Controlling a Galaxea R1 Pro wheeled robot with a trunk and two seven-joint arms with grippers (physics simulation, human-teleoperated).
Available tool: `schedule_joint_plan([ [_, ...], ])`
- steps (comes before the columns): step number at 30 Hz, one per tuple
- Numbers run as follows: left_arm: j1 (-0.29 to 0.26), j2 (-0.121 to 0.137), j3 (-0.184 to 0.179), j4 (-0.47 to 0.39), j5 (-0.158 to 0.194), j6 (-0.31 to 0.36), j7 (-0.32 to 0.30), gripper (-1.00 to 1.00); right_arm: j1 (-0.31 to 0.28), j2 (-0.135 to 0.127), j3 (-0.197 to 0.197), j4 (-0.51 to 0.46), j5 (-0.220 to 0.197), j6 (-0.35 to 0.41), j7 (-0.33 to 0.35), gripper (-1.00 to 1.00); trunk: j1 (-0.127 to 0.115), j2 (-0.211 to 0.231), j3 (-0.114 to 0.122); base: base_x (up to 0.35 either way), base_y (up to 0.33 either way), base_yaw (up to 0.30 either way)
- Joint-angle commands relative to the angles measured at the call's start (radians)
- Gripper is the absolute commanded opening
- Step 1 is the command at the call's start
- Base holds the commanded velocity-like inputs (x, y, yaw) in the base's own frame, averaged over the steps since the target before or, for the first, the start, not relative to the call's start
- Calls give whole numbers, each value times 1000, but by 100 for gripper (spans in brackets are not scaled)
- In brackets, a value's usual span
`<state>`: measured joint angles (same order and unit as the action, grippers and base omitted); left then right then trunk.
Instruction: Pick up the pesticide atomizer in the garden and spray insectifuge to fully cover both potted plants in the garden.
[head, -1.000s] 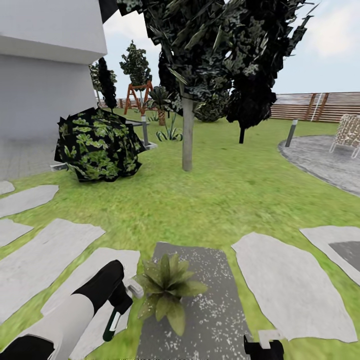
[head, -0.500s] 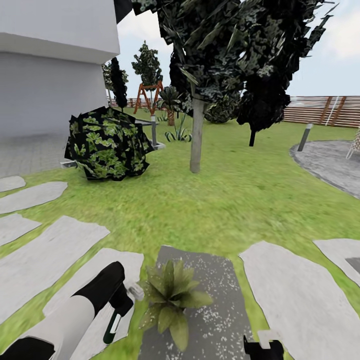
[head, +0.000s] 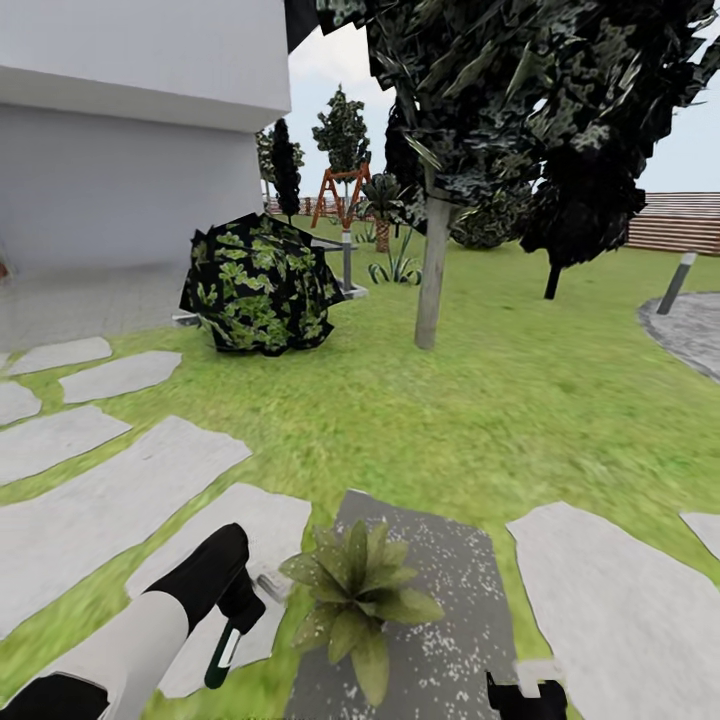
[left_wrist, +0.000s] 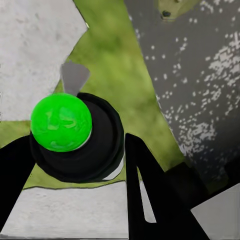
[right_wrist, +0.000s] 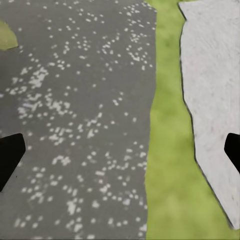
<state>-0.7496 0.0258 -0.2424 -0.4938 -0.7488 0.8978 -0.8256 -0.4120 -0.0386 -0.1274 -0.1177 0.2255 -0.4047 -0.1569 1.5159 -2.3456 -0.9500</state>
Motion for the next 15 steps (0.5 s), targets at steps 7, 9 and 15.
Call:
schedule_joint_plan([
  [7,1,-3,-10,-2,-9,1,-10,-100,-1,0,-8,1,11,-3,-3,100,0,0,-1,53,-62,189],
  [9,1,-2,-10,-2,-9,1,-10,-100,-1,0,-8,1,10,-3,-3,100,0,0,-1,161,-207,16],
  [15,1,-1,-7,-2,-9,1,-10,-100,-1,0,-8,1,10,-3,-3,100,0,0,-1,171,-224,96],
])
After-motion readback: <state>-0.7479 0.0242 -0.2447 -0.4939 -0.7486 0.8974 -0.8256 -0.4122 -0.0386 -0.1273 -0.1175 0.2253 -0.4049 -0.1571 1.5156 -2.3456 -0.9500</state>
